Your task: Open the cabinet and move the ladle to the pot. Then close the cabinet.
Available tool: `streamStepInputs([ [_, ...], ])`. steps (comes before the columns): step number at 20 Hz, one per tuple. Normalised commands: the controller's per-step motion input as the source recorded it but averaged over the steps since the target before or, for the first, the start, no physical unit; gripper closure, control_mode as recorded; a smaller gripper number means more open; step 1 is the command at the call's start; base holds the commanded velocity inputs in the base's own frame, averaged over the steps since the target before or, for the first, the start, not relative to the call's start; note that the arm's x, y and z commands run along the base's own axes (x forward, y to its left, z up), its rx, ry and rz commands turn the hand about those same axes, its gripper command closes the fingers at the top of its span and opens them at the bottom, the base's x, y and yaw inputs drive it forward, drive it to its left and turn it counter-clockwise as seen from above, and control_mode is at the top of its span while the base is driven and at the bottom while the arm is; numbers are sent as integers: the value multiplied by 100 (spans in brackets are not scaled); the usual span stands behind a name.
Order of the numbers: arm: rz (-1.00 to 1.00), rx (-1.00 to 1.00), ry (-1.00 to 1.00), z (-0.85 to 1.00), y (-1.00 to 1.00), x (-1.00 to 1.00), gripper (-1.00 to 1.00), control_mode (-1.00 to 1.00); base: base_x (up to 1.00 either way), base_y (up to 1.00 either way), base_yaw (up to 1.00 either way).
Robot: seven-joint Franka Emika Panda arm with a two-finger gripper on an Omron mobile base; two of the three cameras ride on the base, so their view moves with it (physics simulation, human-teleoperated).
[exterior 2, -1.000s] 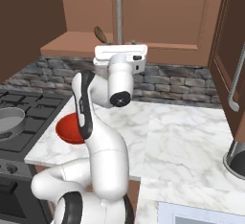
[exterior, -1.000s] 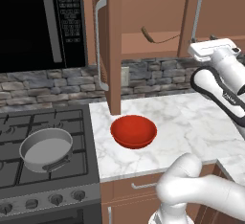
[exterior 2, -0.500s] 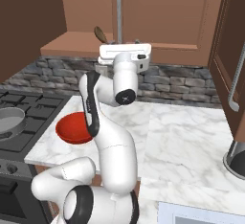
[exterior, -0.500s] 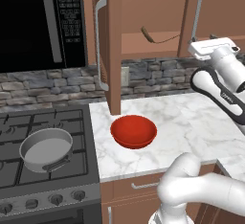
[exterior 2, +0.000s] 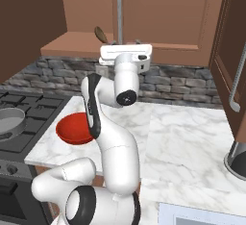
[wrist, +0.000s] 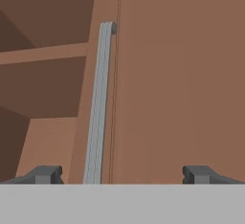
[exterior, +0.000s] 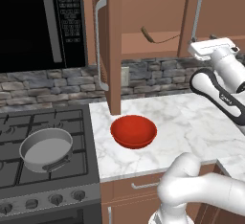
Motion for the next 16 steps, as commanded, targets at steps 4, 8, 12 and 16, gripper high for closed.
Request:
streamStepInputs([
  [4,0,0,0,0,21,0,-100,-100,0,0,0],
  [8,0,0,0,0,32,4,-100,-100,0,0,0],
  [12,0,0,0,0,19,18,-100,-100,0,0,0],
  [16,0,6,7,0,-2,47,-100,-100,0,0,0],
])
